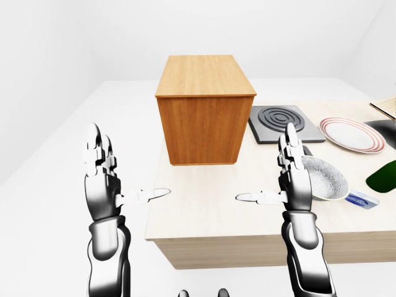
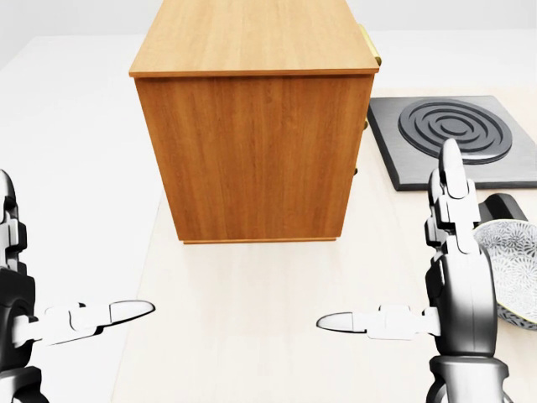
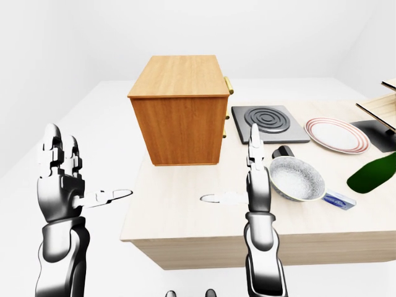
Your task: Put the bowl on the top of the cabinet.
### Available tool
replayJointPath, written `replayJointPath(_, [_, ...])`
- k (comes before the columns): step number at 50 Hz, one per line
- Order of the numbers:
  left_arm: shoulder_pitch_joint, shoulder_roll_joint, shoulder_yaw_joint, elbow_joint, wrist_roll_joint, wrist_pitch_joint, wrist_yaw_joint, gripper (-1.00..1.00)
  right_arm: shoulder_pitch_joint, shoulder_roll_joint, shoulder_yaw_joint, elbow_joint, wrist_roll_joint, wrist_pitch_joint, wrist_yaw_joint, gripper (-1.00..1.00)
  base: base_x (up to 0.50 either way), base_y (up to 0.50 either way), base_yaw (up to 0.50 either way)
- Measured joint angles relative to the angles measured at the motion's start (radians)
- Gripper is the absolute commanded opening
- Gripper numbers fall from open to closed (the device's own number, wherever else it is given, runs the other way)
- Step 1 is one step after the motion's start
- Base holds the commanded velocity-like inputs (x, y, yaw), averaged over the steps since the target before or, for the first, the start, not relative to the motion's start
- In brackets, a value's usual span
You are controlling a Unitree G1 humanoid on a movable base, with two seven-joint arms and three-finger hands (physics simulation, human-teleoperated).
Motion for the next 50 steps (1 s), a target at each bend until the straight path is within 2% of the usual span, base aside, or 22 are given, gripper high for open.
replayJointPath(18, [-0.003,0.000,-0.005,0.011,-0.001,0.000,0.001,1.00,-0.002,-0.004,-0.003,0.011,0.007,0.000,-0.002,1.00,0.03,0.00,0.00])
replayJointPath(50, [0.000,-0.001,-0.011,0.024,-0.011,0.000,-0.014,1.00,0.000,-0.003,-0.002,-0.012,0.006,0.000,0.005,1.00,0.39,0.00,0.00])
